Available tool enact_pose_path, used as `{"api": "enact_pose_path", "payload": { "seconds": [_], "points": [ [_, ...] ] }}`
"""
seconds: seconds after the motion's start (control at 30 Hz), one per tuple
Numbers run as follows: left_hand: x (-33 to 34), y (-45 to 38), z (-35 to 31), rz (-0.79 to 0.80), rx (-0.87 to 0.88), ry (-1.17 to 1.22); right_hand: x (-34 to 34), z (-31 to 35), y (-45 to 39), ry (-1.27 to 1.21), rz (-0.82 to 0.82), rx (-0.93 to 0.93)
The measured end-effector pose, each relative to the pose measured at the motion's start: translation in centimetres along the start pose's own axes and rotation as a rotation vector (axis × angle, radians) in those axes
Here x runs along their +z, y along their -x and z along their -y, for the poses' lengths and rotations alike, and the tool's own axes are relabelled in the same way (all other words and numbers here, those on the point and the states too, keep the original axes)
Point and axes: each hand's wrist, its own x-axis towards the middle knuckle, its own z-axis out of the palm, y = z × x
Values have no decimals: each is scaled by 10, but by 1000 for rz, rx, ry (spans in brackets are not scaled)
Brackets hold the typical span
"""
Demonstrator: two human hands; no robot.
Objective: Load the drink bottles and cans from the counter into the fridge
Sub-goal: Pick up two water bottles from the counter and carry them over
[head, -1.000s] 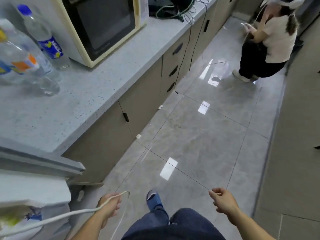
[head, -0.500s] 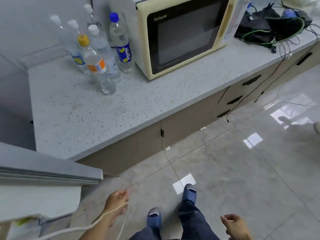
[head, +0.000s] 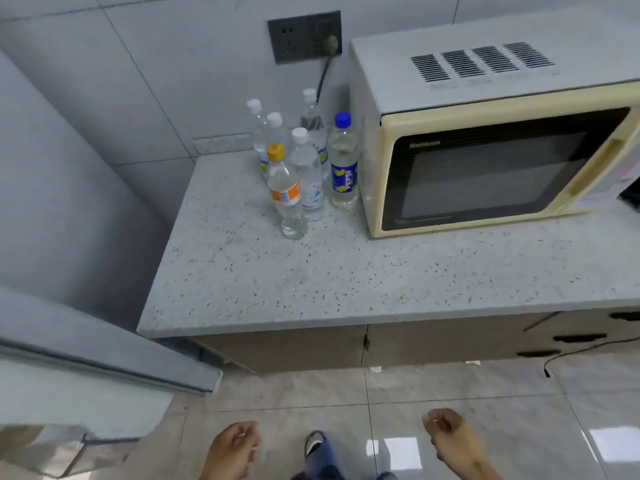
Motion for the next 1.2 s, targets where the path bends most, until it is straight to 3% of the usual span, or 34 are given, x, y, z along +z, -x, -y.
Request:
{"api": "enact_pose_path", "payload": {
  "seconds": [0.13, 0.3, 0.43, 0.57, 0.9, 1.0, 1.13, 1.2],
  "points": [
    [13, 1, -47, 5, 80, 150, 12, 86, 11, 10, -16, -235],
    [16, -9, -147, 110, 373, 176, 16, 203, 18, -111, 62, -551],
    [14, -23, -242, 32, 582, 254, 13, 291, 10, -95, 68, -709],
    [9, -38, -304, -64, 674, 344, 14, 350, -3, -94, 27, -770],
    [13, -64, -386, -157, 791, 214, 13, 418, -18, -112, -29, -858],
    [26, -69, -395, -119, 748, 213, 8, 417, -19, -114, 5, -878],
    [39, -68, -395, -271, 718, 192, -3, 404, -20, -178, 39, -855],
    [46, -66, -391, -252, 740, 187, -8, 400, -16, -219, 32, -869]
  ]
}}
